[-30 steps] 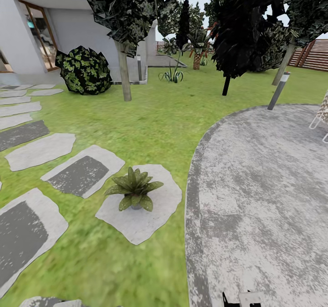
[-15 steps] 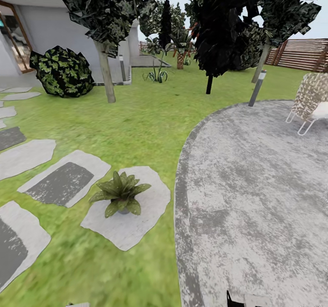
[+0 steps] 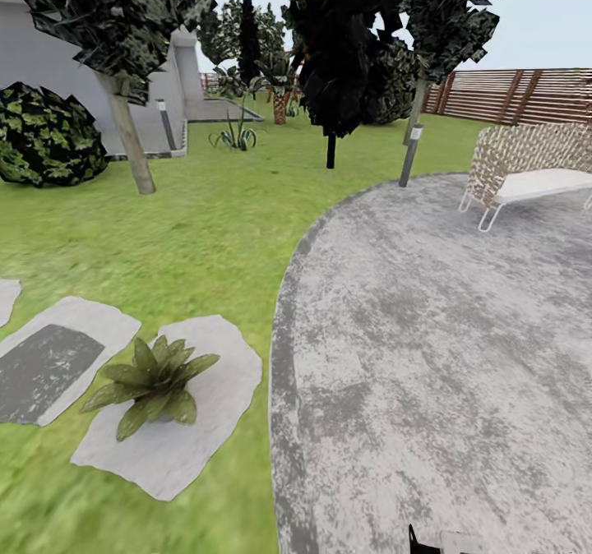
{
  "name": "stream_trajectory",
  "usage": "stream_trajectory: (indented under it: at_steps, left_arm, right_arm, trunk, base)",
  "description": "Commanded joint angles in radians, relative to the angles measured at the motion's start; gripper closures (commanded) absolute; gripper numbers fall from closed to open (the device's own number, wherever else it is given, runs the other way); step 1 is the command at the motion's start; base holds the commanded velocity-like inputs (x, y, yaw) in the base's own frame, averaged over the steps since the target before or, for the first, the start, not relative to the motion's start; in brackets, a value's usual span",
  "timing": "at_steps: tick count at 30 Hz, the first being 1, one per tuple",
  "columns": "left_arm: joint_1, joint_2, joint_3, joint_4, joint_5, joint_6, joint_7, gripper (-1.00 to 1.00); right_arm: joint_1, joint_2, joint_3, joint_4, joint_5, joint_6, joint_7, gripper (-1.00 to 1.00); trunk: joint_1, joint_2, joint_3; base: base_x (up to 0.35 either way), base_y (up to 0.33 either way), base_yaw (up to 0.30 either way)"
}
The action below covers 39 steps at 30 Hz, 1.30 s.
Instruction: Pick up the pesticide atomizer in the garden and spray insectifuge to fully cover both potted plants in the garden.
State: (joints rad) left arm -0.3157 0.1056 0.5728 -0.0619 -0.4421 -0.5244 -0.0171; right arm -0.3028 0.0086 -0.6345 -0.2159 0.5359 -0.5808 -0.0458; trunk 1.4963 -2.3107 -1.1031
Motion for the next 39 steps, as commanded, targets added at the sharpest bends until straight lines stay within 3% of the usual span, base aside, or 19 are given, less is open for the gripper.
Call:
stream_trajectory:
  at_steps: [1,32,39]
  left_arm:
    - [0.000,0.000,0.009,0.001,-0.007,-0.003,-0.002,1.00]
    - [0.001,0.000,0.009,0.001,-0.006,-0.003,-0.002,1.00]
    - [0.001,0.000,0.010,0.001,-0.005,-0.002,-0.001,1.00]
  right_arm:
    - [-0.001,0.001,-0.005,0.001,0.010,-0.002,-0.005,-1.00]
    - [-0.001,0.001,-0.005,0.003,0.013,-0.002,-0.005,-1.00]
    - [-0.001,0.001,-0.005,0.003,0.013,-0.001,-0.004,-1.00]
  trunk:
    - [0.000,0.000,-0.001]
    - [0.000,0.000,-0.001]
    - [0.000,0.000,-0.001]
  base:
    - [0.221,-0.259,-0.300]
    - [0.293,-0.179,-0.300]
    - [0.116,-0.073,-0.300]
